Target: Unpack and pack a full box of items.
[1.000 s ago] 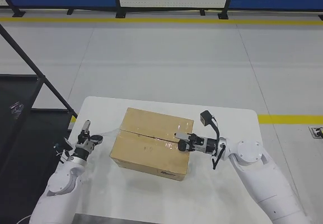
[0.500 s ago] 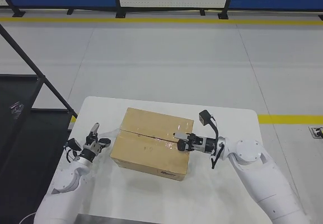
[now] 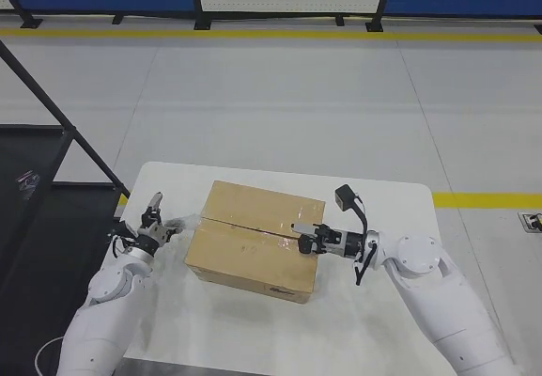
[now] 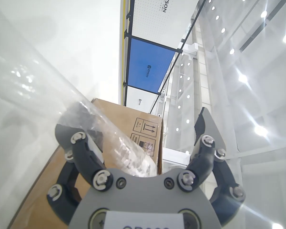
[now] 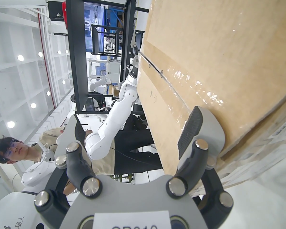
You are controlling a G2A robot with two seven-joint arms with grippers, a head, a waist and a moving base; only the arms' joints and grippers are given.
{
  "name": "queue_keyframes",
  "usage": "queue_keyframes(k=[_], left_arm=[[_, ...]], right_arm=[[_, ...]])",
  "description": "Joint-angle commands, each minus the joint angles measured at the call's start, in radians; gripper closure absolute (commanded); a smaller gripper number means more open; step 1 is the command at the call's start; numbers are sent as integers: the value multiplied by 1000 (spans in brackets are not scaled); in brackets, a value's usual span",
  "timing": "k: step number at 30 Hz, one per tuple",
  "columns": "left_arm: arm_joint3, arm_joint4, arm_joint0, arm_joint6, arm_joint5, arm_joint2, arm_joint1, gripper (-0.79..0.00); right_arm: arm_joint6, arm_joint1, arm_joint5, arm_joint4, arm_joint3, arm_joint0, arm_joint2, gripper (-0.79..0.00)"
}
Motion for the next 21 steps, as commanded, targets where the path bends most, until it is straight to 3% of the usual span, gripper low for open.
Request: queue_keyframes(k=[1, 8, 21], left_arm=[[3, -12, -8, -9, -25, -16, 3, -785], [-63, -14, 21, -24, -106, -73, 18, -785], [-362, 115, 142, 59, -106, -126, 40, -785]], right_arm=[[0, 1, 3, -1, -5, -2, 1, -785], [-1, 2, 8, -5, -13, -4, 3, -785], [0, -2, 1, 5, 3, 11, -8, -785]])
